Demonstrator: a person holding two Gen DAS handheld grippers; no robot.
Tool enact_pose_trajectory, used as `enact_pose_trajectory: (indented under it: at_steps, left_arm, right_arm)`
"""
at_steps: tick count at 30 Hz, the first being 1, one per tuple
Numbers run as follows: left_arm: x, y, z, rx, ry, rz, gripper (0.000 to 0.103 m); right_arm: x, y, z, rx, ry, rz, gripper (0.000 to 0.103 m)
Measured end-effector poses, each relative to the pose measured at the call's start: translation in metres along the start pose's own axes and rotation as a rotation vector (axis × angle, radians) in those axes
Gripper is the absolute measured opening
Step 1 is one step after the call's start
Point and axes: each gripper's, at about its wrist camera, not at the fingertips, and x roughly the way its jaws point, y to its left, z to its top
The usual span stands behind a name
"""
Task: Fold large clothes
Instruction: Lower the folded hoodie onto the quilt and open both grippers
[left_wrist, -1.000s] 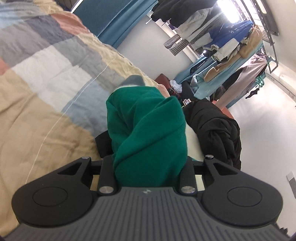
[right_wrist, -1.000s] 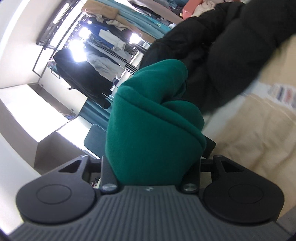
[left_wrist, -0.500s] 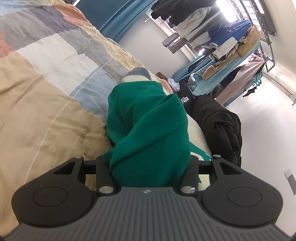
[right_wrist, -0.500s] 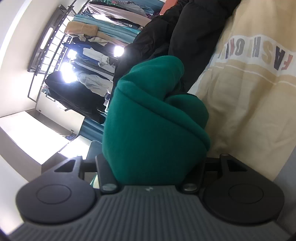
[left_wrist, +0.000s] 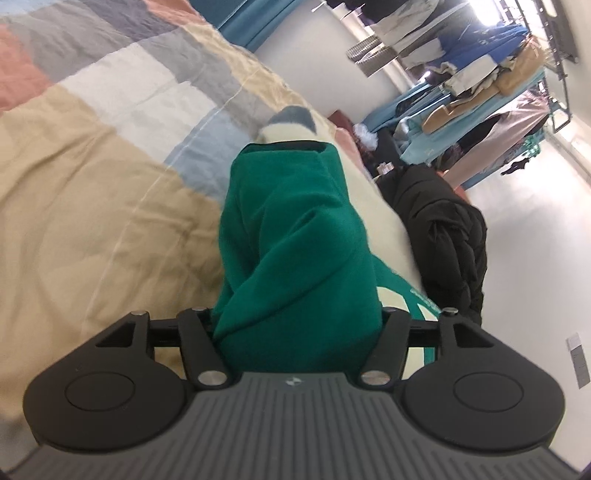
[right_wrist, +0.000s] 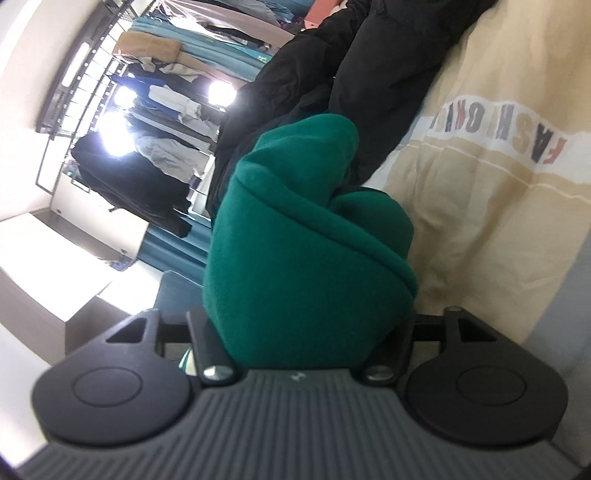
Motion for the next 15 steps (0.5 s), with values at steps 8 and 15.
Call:
enact_pose_trajectory:
  at_steps: [8, 15]
  left_arm:
    - [-0.078, -0.009, -0.005, 0.060, -0.074, 0.078, 0.076]
    - [-0.158, -0.065, -0.001, 0.248, -0.153, 0.103, 0.076]
  right_arm:
    - [-0.041, 0.024, 0.010, -0.071, -0.009, -0.124, 0.085]
    - [-0.087, 0.065, 0.020, -0.153, -0.067, -0.148, 0.085]
